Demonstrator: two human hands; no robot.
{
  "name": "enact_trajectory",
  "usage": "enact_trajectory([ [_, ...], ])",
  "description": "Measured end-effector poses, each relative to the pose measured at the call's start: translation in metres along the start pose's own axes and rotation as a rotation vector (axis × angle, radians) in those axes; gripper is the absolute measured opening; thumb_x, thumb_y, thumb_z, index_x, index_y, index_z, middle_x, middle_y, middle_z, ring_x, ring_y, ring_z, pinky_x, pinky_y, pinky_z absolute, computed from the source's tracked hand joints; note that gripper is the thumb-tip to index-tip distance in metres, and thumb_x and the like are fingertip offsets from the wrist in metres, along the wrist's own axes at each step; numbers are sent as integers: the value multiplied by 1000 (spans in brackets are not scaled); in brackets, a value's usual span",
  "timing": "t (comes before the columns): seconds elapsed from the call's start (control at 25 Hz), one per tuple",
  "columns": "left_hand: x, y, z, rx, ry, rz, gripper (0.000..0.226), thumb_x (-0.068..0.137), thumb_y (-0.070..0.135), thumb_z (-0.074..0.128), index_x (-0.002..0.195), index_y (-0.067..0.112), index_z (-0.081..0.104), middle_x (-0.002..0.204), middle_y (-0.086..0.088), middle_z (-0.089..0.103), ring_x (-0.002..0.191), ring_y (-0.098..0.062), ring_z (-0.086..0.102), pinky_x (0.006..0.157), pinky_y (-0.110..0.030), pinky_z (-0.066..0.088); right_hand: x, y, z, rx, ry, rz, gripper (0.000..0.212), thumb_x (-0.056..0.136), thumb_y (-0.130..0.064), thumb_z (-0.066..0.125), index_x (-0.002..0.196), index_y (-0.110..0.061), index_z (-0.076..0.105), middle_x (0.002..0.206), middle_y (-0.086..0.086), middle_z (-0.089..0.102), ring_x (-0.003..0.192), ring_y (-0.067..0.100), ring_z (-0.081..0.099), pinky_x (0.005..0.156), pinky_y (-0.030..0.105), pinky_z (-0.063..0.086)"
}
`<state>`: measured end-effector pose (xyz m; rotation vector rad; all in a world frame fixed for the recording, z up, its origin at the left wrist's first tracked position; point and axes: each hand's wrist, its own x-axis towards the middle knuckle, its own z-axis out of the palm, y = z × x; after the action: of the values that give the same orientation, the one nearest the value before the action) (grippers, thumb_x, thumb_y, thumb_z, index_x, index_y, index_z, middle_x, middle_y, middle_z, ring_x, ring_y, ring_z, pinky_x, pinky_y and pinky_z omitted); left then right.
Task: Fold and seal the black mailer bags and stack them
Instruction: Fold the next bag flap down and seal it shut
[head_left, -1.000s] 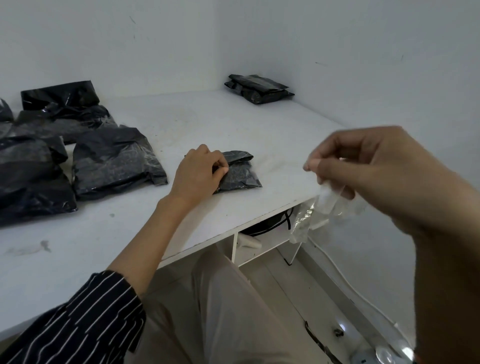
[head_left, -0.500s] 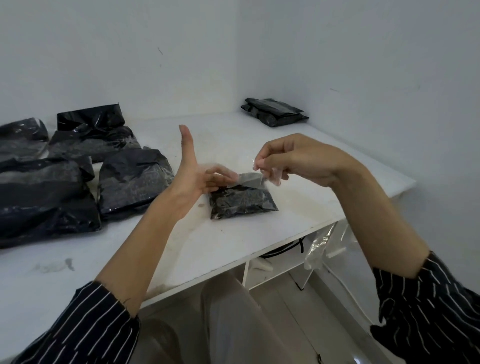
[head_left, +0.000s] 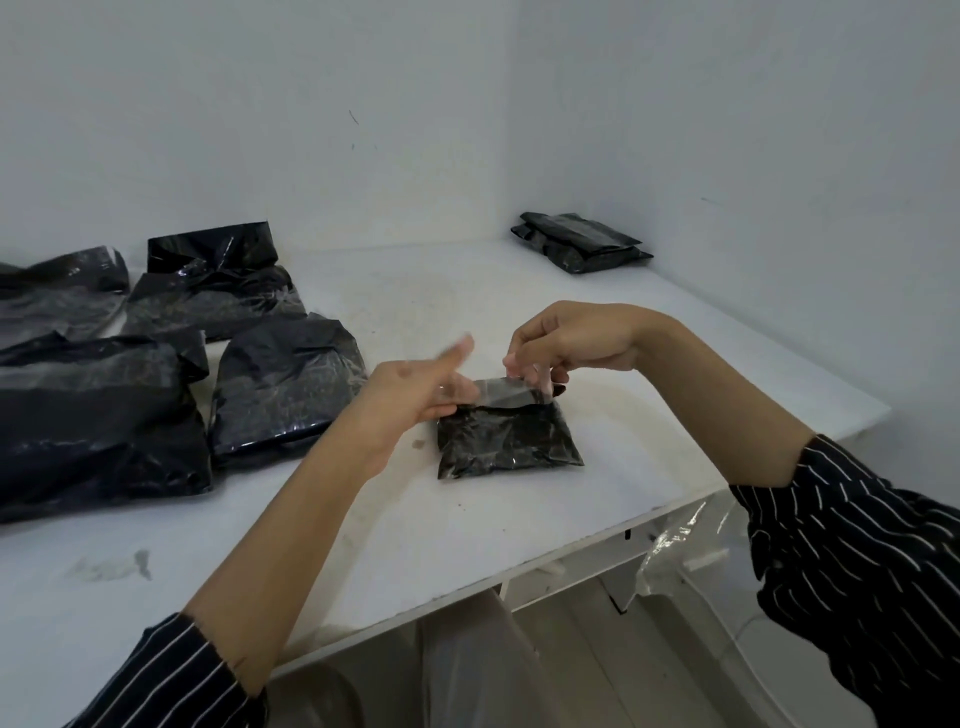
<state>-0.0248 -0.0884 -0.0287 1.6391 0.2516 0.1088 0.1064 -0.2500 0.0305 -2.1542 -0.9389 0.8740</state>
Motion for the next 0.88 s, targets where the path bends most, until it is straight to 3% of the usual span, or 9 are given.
enact_trajectory([
  [0.12, 4, -5, 8, 22, 135, 35, 28, 90, 27, 60, 82, 3, 72, 88, -9, 74, 91, -17, 69, 93, -33, 52, 6, -2, -6, -1, -37, 36, 25, 91, -27, 60, 81, -4, 65, 63, 7, 60, 57, 14, 54, 56, 23, 38],
  [0.24, 8, -7, 11, 36, 206, 1, 26, 89, 24, 62, 75, 5, 71, 81, -4, 74, 89, -18, 68, 94, -52, 48, 12, -2, -13, 39, -75, 90, 55, 94, -51, 40, 85, -2, 62, 61, 1, 60, 62, 15, 54, 58, 23, 38],
  [0.4, 12, -6, 15, 79, 252, -14, 26, 87, 23, 65, 75, 1, 71, 76, -3, 73, 85, -17, 68, 92, -53, 48, 22, 0, -19, 158, -176, 166, 90, 82, -78, 13, 81, -3, 63, 63, 6, 59, 58, 17, 53, 59, 25, 39],
  [0.52, 13, -5, 18, 117, 291, 30, 24, 87, 19, 66, 68, 5, 72, 75, -7, 72, 81, -20, 68, 88, -42, 54, 24, 3, -10, -4, -69, 178, 68, 84, -71, 35, 76, -9, 60, 54, 0, 54, 50, 11, 49, 56, 23, 38],
  [0.6, 13, -5, 21, 172, 336, 59, 26, 86, 17, 66, 62, 9, 71, 73, -9, 71, 80, -23, 68, 68, -33, 55, 25, 10, -4, -119, 4, 143, 42, 85, -52, 59, 68, -13, 56, 51, -3, 50, 50, 10, 46, 53, 21, 36],
  [0.64, 13, -4, 22, 215, 355, 62, 28, 85, 17, 67, 58, 11, 70, 70, -8, 70, 78, -21, 67, 55, -26, 48, 26, 13, -3, -135, 15, 124, 36, 84, -42, 66, 64, -14, 55, 52, -2, 49, 52, 11, 45, 53, 20, 35],
  [0.76, 14, -3, 24, 353, 377, 33, 28, 83, 15, 67, 55, 10, 69, 51, -1, 60, 50, -3, 56, 36, -16, 29, 28, 17, 1, -154, 44, 123, 32, 82, -31, 72, 61, -13, 56, 60, 3, 50, 57, 14, 44, 53, 23, 33],
  [0.88, 18, 1, 26, 483, 390, 6, 21, 78, 10, 66, 64, -4, 72, 38, 2, 45, 29, -5, 39, 31, -12, 26, 31, 16, 7, -227, 72, 145, 30, 80, -33, 73, 65, -11, 59, 66, 10, 53, 62, 17, 45, 55, 24, 33],
])
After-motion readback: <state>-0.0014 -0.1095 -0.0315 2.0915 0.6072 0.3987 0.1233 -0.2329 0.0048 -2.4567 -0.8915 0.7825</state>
